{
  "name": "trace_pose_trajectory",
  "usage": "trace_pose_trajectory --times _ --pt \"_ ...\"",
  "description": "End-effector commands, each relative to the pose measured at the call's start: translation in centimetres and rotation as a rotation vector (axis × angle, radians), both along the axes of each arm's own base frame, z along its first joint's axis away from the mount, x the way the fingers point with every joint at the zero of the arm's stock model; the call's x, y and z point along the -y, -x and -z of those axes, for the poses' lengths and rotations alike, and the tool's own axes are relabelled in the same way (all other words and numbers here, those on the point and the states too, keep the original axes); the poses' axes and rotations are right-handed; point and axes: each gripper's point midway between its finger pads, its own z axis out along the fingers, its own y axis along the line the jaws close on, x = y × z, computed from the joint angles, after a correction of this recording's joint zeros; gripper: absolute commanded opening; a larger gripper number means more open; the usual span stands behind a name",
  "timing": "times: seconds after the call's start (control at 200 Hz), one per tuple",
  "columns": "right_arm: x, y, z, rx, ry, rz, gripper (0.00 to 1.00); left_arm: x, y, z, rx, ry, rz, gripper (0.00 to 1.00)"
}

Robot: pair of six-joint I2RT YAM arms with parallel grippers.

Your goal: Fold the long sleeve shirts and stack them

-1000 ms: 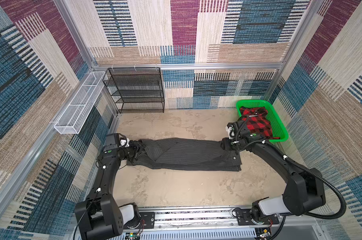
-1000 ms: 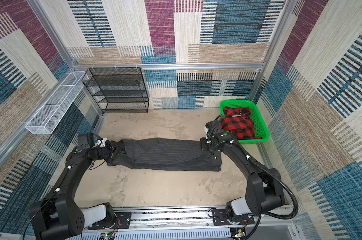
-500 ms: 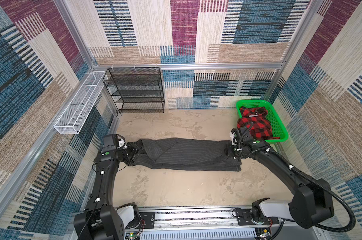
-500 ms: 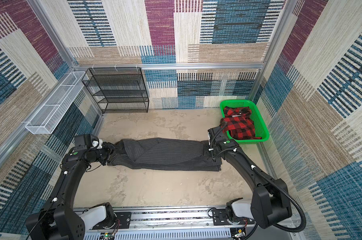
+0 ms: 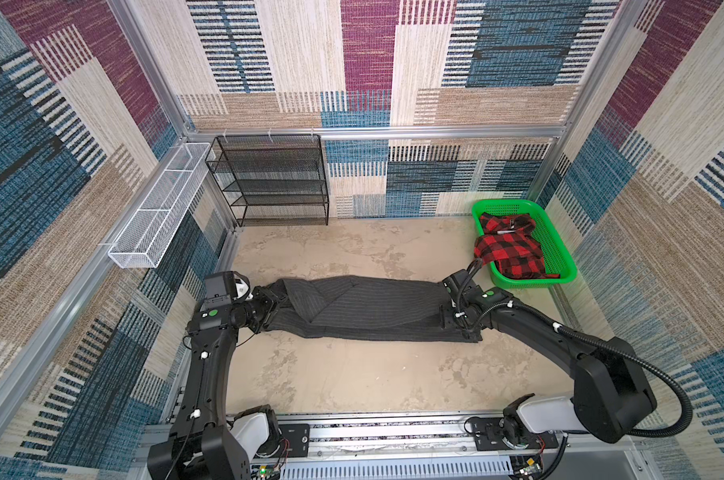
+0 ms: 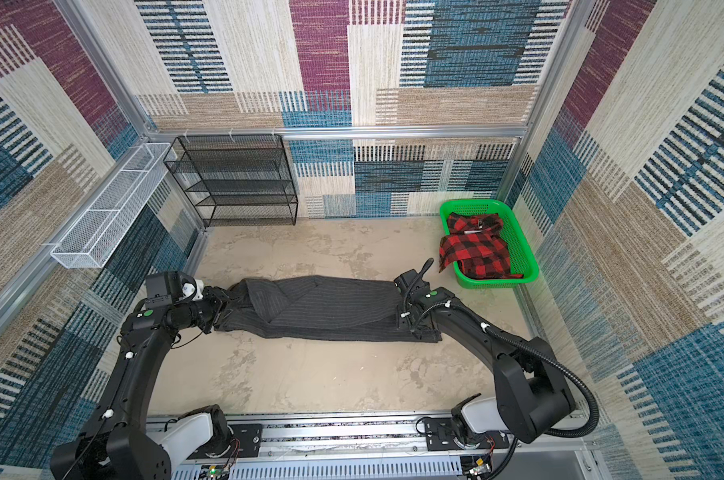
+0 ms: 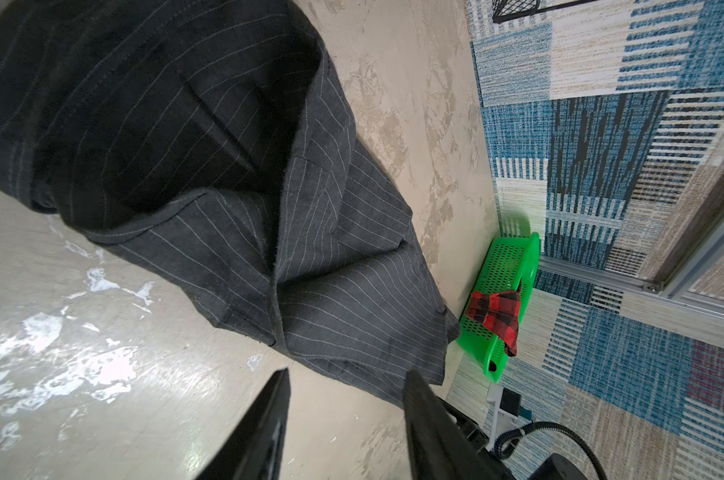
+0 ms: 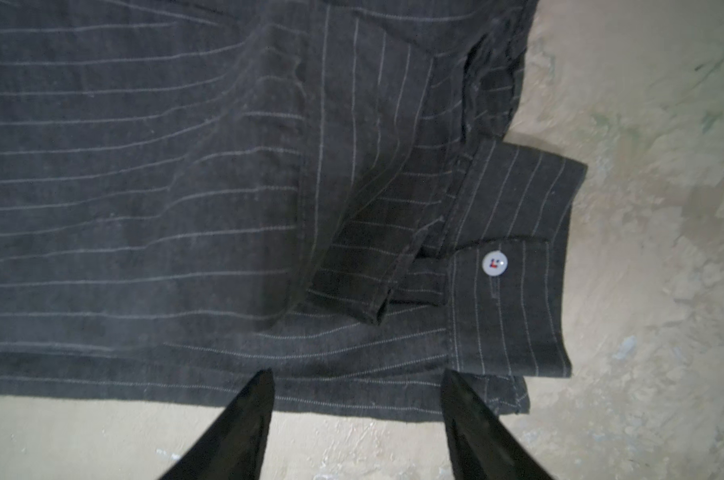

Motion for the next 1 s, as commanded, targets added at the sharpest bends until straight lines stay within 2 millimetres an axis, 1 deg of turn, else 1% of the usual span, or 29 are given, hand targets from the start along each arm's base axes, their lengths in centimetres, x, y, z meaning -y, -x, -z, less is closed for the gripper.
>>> trace_pose_trajectory --times 0.0,0.17,0.391,0.401,0.446,0.551,0.641,0.696,0.811,0.896,0.992 --pt "-0.2 -1.9 -0.7 0.084 -0.002 0.045 0.67 -0.1 -0.1 0.2 -0.007 0.001 -0.007 0.48" --pt "-0.6 -3.2 -0.6 0.115 -0.012 0.068 0.67 -0.1 -0.1 0.5 -0.008 0.005 -0.012 0.48" --pt "-0.8 -4.6 0.2 0.129 -0.003 0.093 0.66 -0.2 -0.4 0.9 -0.013 0.005 -0.010 0.48" --pt "-0.8 -4.6 0.3 0.130 -0.001 0.094 0.66 0.2 -0.3 0.8 -0.010 0.024 0.005 0.48" --pt "-0.9 -5.0 0.4 0.132 0.001 0.096 0.66 0.3 -0.4 0.8 -0.011 0.032 0.010 0.48" --pt "-1.1 -5.7 0.2 0.147 0.005 0.106 0.65 0.3 -0.5 1.1 -0.017 0.036 0.009 0.48" --pt "-0.5 -6.1 -0.3 0.159 0.047 0.129 0.65 0.4 -0.7 1.2 -0.014 0.043 0.011 0.48" --pt "0.2 -6.1 -0.7 0.158 0.089 0.148 0.65 0.3 -0.8 1.3 -0.014 0.046 0.010 0.48" --pt "2.1 -5.5 -1.5 0.146 0.179 0.202 0.63 0.4 -0.9 1.4 -0.008 0.053 0.013 0.48" --pt "3.1 -4.9 -2.6 0.152 0.214 0.238 0.63 0.5 -0.9 1.5 -0.006 0.057 0.017 0.48" --pt "3.7 -4.1 -4.1 0.163 0.218 0.264 0.63 0.6 -1.0 1.3 0.001 0.063 0.023 0.48"
